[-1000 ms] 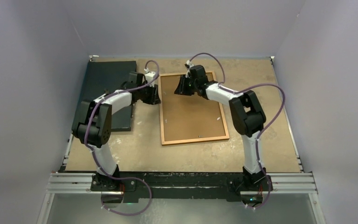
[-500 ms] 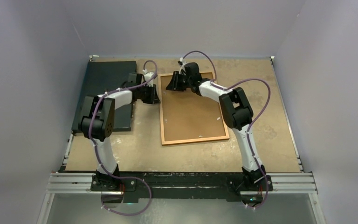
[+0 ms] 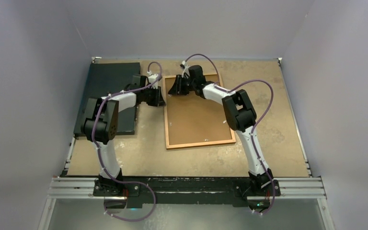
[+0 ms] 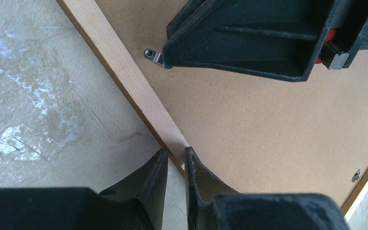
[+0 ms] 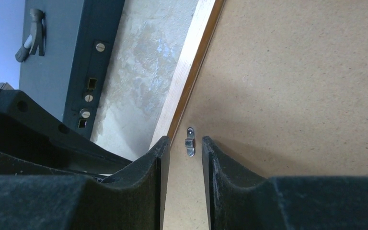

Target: Put the photo into the frame

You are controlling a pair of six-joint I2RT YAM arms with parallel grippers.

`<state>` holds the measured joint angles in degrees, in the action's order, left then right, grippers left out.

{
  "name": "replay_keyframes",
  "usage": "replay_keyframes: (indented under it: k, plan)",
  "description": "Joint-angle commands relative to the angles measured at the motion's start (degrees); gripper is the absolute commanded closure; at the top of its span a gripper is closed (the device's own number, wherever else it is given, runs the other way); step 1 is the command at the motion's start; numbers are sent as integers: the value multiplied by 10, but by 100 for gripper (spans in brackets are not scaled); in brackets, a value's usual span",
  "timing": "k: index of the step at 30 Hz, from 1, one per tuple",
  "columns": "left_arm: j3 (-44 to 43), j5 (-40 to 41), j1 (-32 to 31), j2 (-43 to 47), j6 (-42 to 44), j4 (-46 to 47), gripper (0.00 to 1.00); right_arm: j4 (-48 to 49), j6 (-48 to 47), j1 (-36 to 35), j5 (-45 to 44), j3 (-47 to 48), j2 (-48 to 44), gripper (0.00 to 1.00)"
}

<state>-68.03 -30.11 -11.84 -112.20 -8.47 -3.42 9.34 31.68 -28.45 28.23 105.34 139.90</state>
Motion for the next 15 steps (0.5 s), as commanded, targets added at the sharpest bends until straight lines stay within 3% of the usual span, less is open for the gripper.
replay_keyframes:
  k: [1,15]
  plan:
    - [1,5,0,-15,-2,14,84,0,-16,-1,42,21,2,67]
    - [9,12,1,-16,-2,14,92,-6,-25,-2,72,43,24,77]
